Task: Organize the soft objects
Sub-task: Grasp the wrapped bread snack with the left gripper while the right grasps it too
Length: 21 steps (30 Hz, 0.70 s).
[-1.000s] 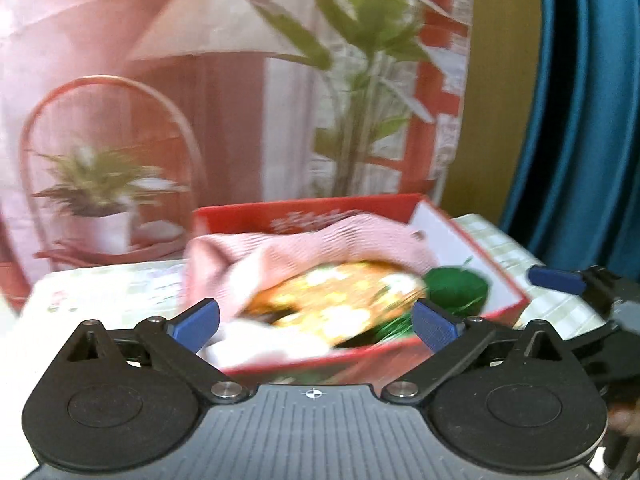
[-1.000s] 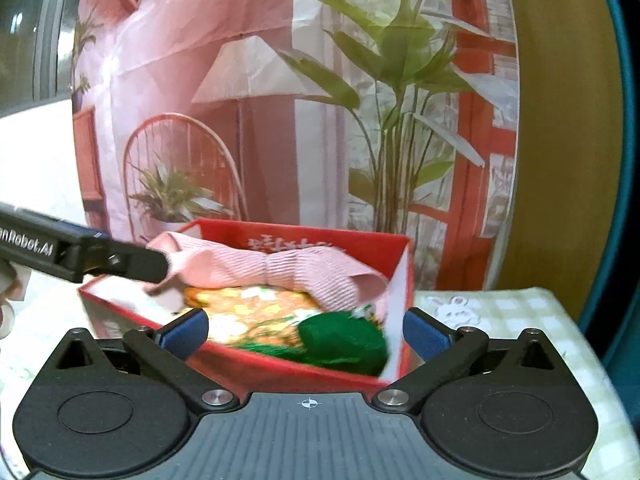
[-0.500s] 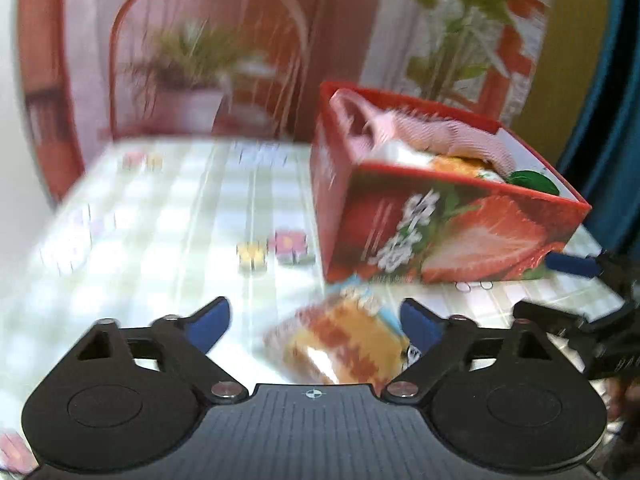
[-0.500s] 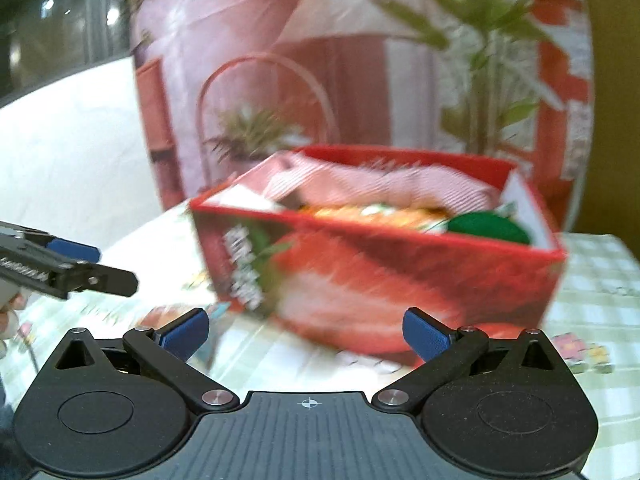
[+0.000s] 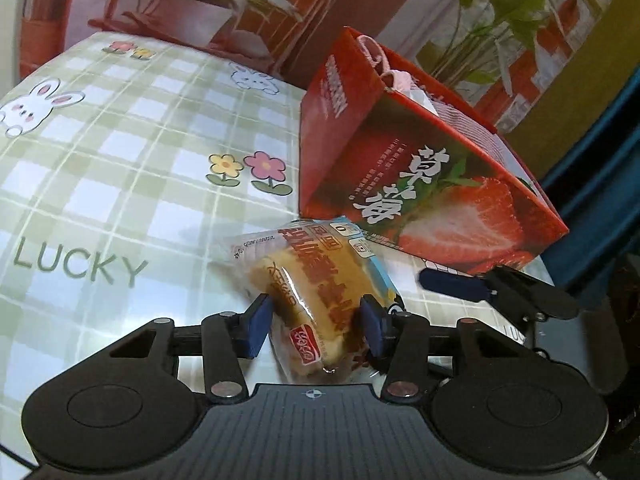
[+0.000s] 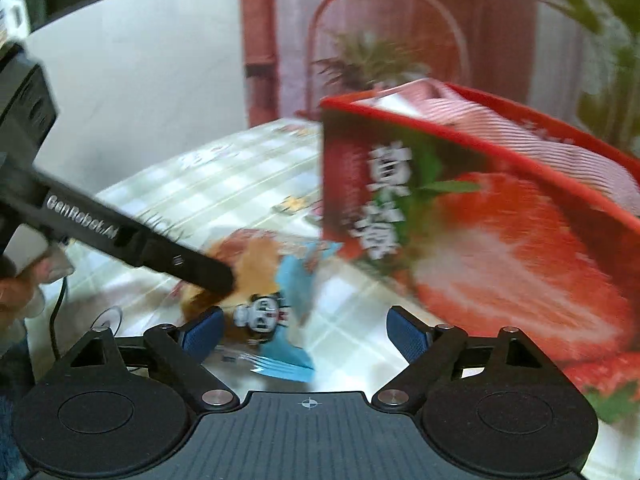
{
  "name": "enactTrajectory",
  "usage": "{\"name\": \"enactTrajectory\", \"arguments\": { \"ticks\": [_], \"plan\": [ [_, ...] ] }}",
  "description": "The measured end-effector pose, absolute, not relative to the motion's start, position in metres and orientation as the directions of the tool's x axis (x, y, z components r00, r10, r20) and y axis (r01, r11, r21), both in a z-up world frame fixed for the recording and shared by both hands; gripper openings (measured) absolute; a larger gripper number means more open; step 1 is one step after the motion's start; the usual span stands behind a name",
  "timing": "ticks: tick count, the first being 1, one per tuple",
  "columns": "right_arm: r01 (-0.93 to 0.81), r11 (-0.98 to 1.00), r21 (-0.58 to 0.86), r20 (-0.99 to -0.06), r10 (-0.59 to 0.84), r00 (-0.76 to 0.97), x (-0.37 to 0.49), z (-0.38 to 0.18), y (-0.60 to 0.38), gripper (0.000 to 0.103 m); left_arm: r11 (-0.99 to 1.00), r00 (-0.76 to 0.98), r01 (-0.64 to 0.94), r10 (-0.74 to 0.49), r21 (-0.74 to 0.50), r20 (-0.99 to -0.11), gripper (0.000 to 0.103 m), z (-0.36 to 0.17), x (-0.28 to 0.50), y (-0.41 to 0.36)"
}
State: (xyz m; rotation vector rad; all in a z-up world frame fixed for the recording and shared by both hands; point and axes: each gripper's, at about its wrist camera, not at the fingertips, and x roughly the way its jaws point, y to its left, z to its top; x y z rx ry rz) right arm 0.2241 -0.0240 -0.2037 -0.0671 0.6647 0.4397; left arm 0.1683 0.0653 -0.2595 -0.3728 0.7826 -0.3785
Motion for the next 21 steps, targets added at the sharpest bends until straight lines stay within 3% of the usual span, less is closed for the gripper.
{"name": "enactTrajectory", "arguments": {
  "ticks": [7, 11, 21],
  "plan": [
    [-0.518, 0.843, 0.143, -0.621, 0.484, 0.616, 0.23, -0.211, -0.012, 0.067, 0.875, 0.644, 0.247, -0.469, -0.416, -0.604, 0.046, -0.256, 0.163, 0.05],
    [-0.509, 0.853, 0.12, -0.619, 0.465, 0.633, 0.225, -0.205, -0.011, 0.06, 0.874, 0.659, 0.271, -0.474, -0.403, -0.584, 0.046, -0.244, 0.156, 0.048],
    [-0.49, 0.871, 0.044, -0.459, 0.453, 0.764, 0.201, -0.139, -0.039, 0.059, 0.857, 0.749, 0.367, -0.503, -0.361, -0.431, 0.046, -0.163, 0.136, 0.037]
  ]
}}
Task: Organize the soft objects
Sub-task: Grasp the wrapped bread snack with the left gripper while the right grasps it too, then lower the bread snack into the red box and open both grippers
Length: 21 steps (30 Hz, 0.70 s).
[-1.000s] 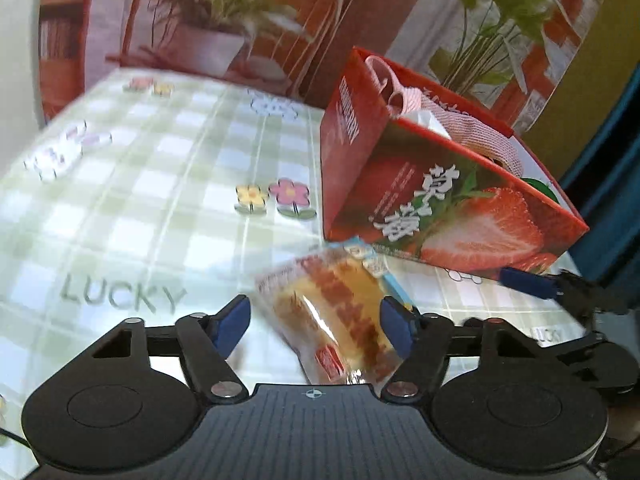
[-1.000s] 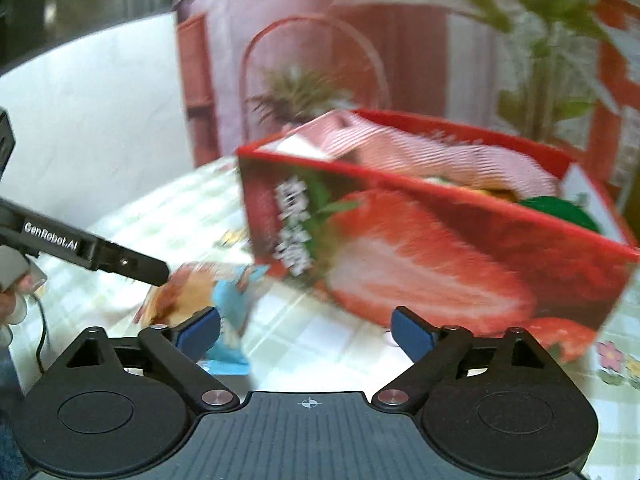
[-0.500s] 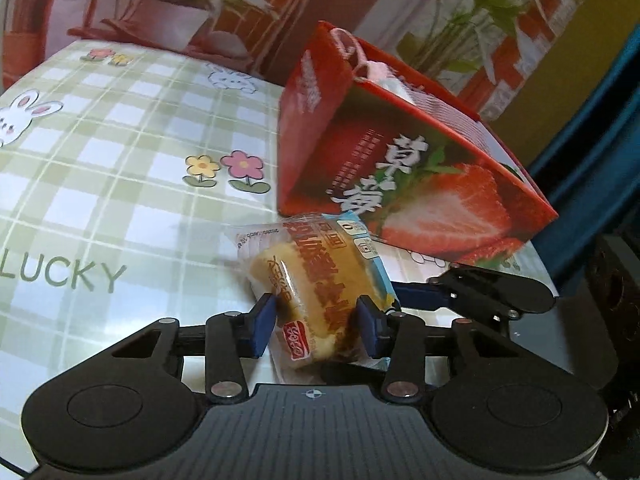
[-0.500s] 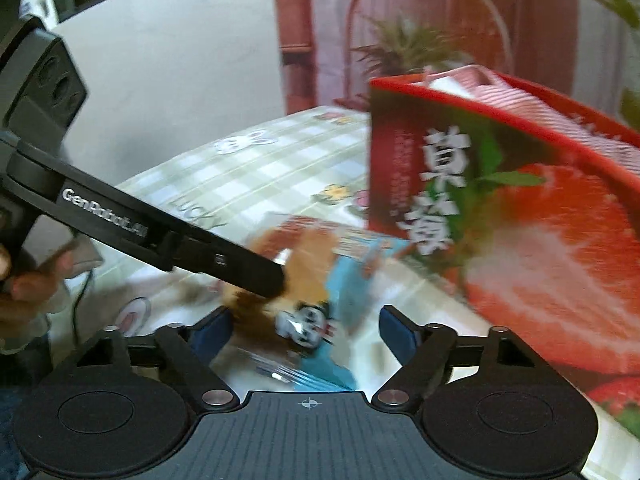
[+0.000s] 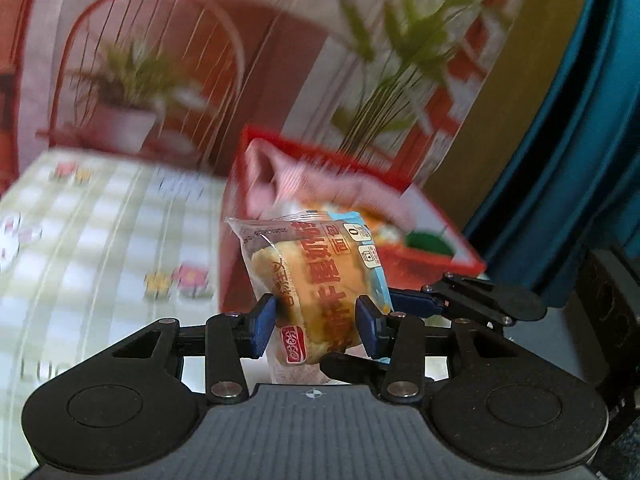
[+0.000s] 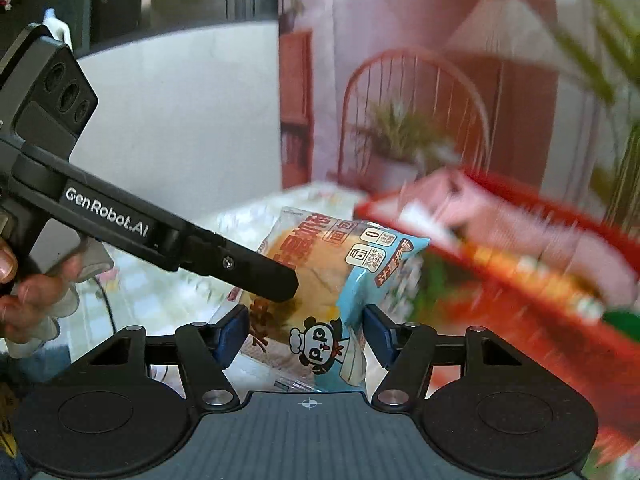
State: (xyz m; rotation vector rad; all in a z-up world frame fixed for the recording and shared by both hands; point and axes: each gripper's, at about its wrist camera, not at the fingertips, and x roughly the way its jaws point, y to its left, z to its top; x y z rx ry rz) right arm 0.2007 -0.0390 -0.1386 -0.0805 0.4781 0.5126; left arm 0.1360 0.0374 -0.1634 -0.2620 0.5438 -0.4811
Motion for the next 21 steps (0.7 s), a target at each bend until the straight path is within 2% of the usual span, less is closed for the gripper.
{"name": "enactTrajectory", "arguments": {
  "ticks": [6, 12, 17, 21],
  "plan": [
    [-0.456, 0.89, -0.023, -0.382, 0.414, 0.826, 0.202, -0.099, -0.061, 0.059, 0.846, 0.768, 0.423, -0.525, -0.325, -0.367, 0.046, -0.126, 0.146, 0.014],
    [-0.385, 0.922, -0.04, -0.341, 0.349, 0.873, 0.216, -0.083, -0.092, 0.059, 0.838, 0.768, 0.477, -0.544, -0.265, -0.337, 0.046, -0.102, 0.172, -0.022],
    [-0.336, 0.941, -0.032, -0.328, 0.308, 0.893, 0.241, -0.084, -0.119, 0.056, 0.845, 0.768, 0.485, -0.535, -0.224, -0.352, 0.047, -0.103, 0.207, -0.049],
    [-0.294, 0.956, -0.013, -0.338, 0.273, 0.901, 0.263, -0.09, -0.139, 0.056, 0.846, 0.751, 0.476, -0.533, -0.24, -0.39, 0.047, -0.116, 0.238, -0.063]
  ]
}}
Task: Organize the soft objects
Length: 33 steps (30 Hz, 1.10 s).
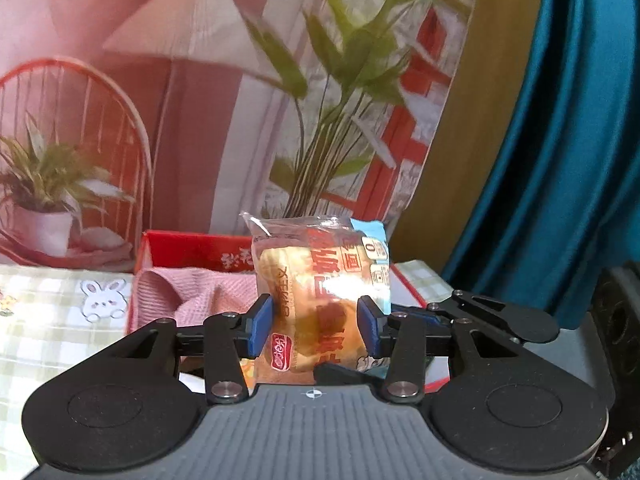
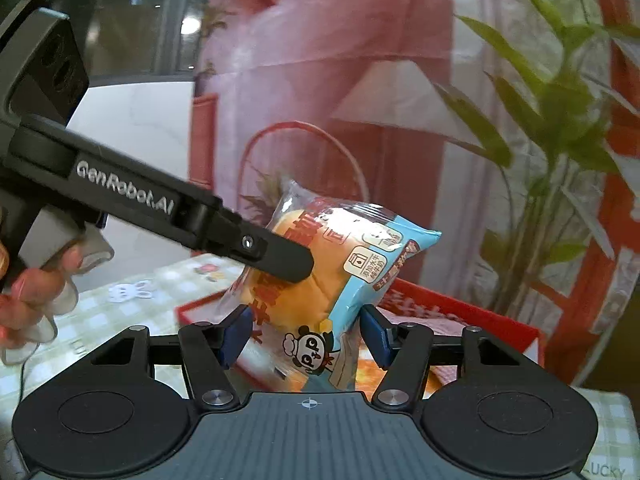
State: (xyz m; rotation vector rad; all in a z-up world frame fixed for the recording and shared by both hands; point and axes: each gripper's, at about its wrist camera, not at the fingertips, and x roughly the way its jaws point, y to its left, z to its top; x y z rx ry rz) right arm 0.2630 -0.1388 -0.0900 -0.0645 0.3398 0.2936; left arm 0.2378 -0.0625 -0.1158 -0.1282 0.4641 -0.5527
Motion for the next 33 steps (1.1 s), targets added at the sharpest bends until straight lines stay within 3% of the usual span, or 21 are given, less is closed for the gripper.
{"name": "enactTrajectory", "arguments": {
  "ticks": [10, 12, 14, 16, 20, 33],
  "plan": [
    [-0.217, 0.973, 0.083, -0.416, 0.231, 0.88, 0.289, -0.123, -0.175, 0.056, 0.859, 0.73, 0.463, -0.509, -0.218, -0.457, 0.051, -0.143, 0.266, -0.085],
    [-0.205, 0.976, 0.072, -0.42, 0.216, 0.882, 0.287, -0.126, -0.177, 0.058, 0.873, 0.743, 0.45, -0.483, -0.189, -0.463, 0.063, -0.14, 0.263, -0.083],
    [-0.185, 0.981, 0.066, -0.429, 0.195, 0.882, 0.284, -0.125, -0.178, 0.067, 0.899, 0.775, 0.416, -0.43, -0.139, -0.463, 0.088, -0.135, 0.257, -0.081],
    [-0.152, 0.987, 0.059, -0.428, 0.162, 0.889, 0.279, -0.121, -0.181, 0.076, 0.92, 0.815, 0.385, -0.377, -0.074, -0.441, 0.098, -0.127, 0.25, -0.079],
    [-0.093, 0.994, 0.056, -0.407, 0.108, 0.907, 0.269, -0.106, -0.187, 0.101, 0.942, 0.862, 0.336, -0.307, 0.002, -0.404, 0.103, -0.109, 0.236, -0.073],
    [0.084, 0.996, 0.036, -0.292, -0.069, 0.954, 0.207, -0.013, -0.189, 0.103, 0.97, 0.923, 0.237, -0.24, -0.047, -0.302, 0.103, -0.04, 0.166, -0.031]
  ]
}}
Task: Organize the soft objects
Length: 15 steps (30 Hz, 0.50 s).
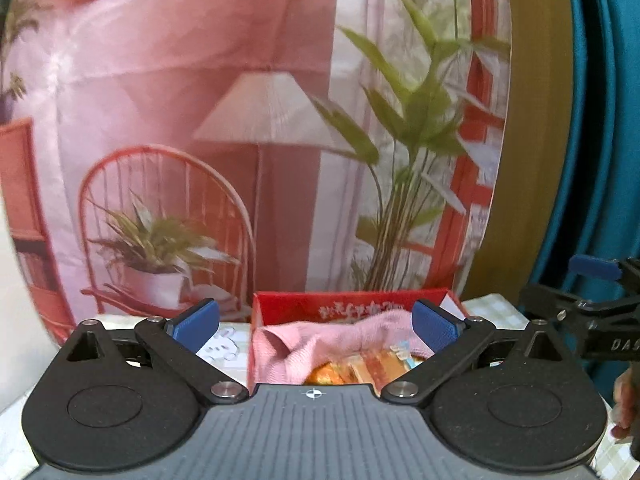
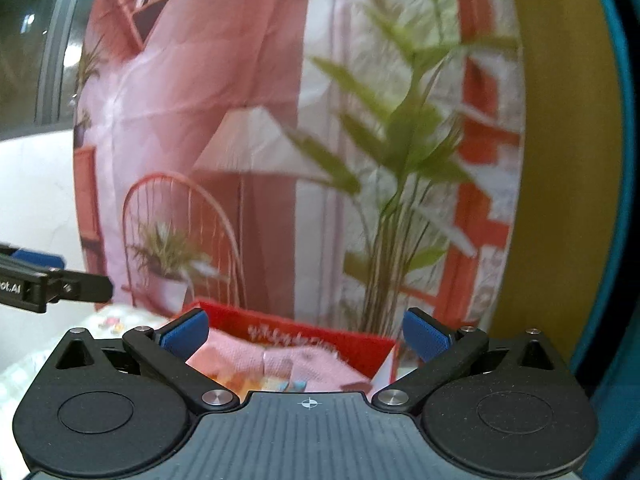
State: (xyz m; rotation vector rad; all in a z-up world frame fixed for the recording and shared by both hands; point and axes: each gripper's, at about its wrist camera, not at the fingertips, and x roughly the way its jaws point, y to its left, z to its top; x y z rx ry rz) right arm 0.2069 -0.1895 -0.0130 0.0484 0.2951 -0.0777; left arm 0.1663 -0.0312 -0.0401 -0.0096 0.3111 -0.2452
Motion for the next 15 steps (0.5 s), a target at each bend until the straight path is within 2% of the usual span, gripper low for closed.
{"name": "enactTrajectory", "arguments": {
  "ticks": [10, 15],
  "plan": [
    [0.141, 0.99, 0.009, -0.204, -0.136, 0.97, 0.154, 0.058, -0.173, 0.103, 0.984, 0.964, 0.178, -0.168, 0.026, -0.207, 0.103, 0.016, 0.102, -0.021],
    [0.16, 0.985, 0.065, -0.196, -0.145, 0.97, 0.139, 0.081, -0.179, 0.103, 0.987, 0.976, 0.155, -0.149, 0.028, -0.156, 0.103, 0.035, 0.082, -0.017]
  ]
}}
